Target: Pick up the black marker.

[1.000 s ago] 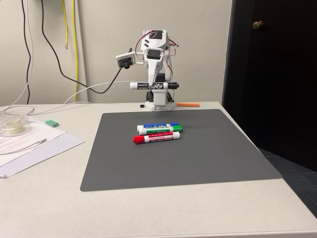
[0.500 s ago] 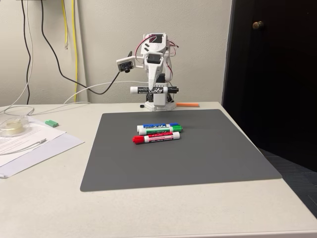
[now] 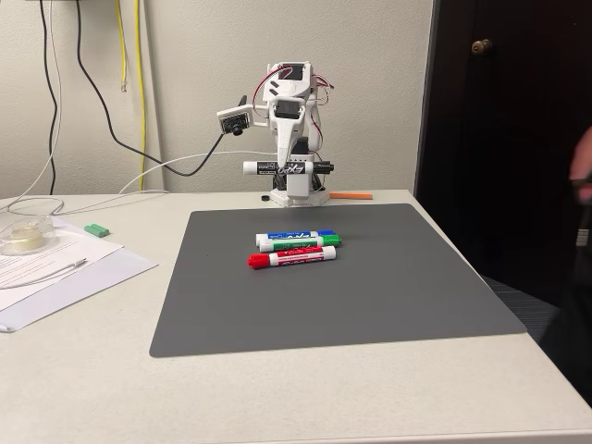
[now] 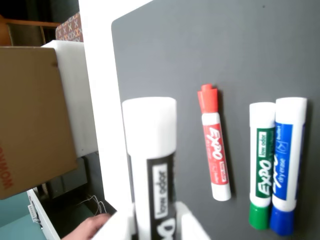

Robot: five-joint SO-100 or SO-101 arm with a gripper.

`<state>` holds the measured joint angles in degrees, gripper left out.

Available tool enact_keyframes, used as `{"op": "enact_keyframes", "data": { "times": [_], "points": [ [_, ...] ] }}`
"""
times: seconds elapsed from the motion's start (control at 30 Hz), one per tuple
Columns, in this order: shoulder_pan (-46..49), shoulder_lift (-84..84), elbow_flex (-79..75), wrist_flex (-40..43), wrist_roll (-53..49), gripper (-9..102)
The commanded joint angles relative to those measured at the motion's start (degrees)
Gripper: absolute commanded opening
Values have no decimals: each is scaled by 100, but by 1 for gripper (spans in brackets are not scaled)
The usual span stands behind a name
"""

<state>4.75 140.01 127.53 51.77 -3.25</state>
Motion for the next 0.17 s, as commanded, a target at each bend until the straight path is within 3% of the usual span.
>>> {"op": "enact_keyframes", "data": {
  "times": [0.0, 0.13],
  "points": [
    [18, 167, -35, -53, -26, 0],
    [18, 167, -35, -53, -26, 0]
  ]
}}
